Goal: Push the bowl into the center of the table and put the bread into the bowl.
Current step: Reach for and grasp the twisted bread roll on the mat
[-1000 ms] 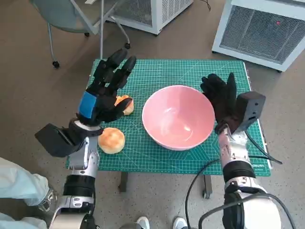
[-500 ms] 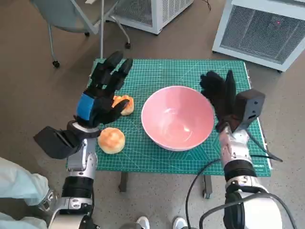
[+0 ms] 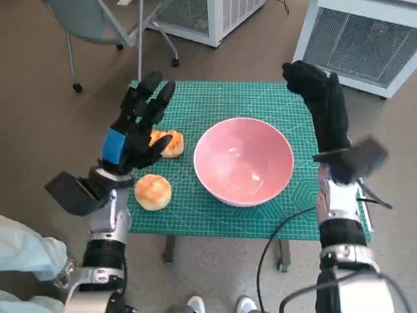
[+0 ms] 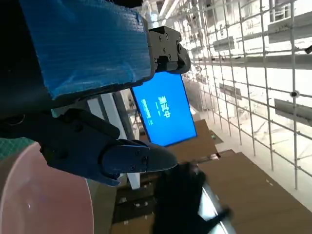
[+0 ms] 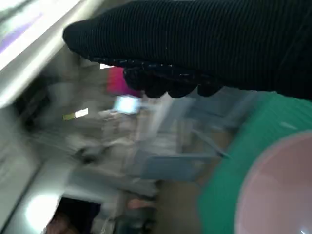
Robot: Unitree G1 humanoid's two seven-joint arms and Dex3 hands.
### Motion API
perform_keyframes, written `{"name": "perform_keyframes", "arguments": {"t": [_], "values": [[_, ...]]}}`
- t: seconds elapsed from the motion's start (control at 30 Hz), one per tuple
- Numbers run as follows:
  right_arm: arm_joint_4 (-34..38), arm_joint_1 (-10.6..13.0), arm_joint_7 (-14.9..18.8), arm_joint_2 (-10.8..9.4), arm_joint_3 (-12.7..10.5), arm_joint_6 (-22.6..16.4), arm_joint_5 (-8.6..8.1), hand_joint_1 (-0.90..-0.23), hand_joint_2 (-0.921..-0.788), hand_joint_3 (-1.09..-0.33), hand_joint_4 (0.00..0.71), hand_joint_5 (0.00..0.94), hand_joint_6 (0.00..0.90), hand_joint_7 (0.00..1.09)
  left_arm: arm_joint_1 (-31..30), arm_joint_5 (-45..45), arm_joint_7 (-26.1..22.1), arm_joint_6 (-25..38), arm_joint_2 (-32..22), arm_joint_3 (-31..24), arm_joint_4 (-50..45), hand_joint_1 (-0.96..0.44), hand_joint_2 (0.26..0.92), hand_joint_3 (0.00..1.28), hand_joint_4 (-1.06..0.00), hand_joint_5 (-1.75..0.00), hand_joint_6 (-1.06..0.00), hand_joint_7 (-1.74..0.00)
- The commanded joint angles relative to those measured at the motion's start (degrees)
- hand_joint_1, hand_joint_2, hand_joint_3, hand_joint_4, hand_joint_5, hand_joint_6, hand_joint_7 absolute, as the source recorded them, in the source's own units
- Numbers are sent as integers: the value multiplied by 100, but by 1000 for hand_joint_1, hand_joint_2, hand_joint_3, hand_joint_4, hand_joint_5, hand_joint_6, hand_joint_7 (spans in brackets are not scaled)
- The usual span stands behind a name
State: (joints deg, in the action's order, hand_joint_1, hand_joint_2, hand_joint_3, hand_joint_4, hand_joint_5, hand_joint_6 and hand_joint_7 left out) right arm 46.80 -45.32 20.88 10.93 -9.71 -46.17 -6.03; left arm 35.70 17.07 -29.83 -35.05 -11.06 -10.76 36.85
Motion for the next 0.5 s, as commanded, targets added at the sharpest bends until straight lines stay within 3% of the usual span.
{"name": "perform_keyframes", "arguments": {"t": [0.03,0.27,0.37,0.5], "values": [[-896,533,262,52,149,8,-240,-599,-921,-706,110,6,0,379,277,-368,194,-275,-198,17,197,-607,921,305,-214,-3,-89,-382],[-1902,1008,311,133,238,261,-406,-612,-921,-698,116,8,-1,412,438,-1685,996,-280,-798,298,210,-583,921,276,-192,0,-82,-362],[-2181,1156,334,188,248,285,-427,-612,-921,-695,119,9,-1,420,496,-2281,1080,465,-1224,542,-115,-550,921,181,-148,0,-74,-331],[-2434,1282,356,241,274,329,-468,-604,-921,-688,121,9,-1,431,620,-2915,868,1744,-1669,901,-588,-402,825,43,-49,-1,-85,-201]]}}
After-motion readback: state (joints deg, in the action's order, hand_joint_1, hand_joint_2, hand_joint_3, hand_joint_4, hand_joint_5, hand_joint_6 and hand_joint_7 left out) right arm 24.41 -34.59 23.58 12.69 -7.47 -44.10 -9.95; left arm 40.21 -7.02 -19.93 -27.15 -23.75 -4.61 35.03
